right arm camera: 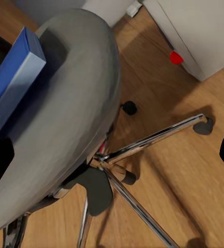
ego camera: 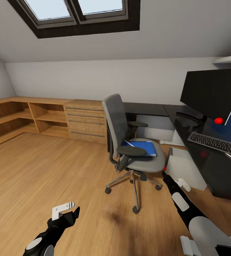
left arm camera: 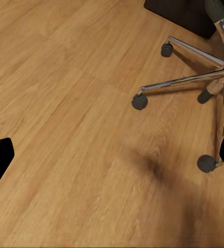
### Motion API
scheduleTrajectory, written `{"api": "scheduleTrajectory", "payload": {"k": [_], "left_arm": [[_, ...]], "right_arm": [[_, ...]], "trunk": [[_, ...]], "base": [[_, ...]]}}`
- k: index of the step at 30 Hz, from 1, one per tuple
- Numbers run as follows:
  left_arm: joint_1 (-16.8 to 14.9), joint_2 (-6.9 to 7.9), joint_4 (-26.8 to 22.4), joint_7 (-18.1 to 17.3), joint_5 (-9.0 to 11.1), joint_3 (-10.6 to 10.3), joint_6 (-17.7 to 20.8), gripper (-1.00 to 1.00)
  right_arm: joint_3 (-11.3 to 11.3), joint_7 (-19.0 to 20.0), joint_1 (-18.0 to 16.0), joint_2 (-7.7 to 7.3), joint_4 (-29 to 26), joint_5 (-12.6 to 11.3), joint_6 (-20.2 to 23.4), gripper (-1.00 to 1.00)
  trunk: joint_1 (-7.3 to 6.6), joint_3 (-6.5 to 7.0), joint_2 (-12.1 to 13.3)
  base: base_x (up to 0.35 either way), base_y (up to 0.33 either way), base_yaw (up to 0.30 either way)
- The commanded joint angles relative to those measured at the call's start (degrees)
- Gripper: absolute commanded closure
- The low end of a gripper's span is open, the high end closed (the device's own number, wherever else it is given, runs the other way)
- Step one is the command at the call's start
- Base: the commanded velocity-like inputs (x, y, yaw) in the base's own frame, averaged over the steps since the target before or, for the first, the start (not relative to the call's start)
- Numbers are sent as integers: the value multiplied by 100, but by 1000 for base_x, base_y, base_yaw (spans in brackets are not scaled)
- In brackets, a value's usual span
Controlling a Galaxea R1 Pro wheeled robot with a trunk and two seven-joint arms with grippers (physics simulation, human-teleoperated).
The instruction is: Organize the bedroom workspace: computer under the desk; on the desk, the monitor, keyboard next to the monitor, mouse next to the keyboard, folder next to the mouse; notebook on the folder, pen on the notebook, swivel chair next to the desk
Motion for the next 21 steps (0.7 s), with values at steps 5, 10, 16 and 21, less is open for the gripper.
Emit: {"api": "scheduleTrajectory", "payload": {"k": [5,10,16,21], "left_arm": [[-1,-3,-9,37,61,4,25,-100],[-1,-3,-9,37,61,4,25,-100],[-1,-3,-9,37,61,1,23,-100],[-1,-3,-9,33,61,0,18,-100]], "right_arm": [[-1,21,-3,-4,4,-54,-22,-100],[-1,21,-3,-7,4,-52,-24,-100],[-2,21,-3,-11,6,-51,-30,-100],[-7,19,-3,-17,11,-51,-41,-100]], "trunk": [[0,-4,-2],[0,-4,-2],[0,-4,-2],[0,-4,-2]], "base": [[204,0,0],[180,0,0],[89,0,0],[219,0,0]]}}
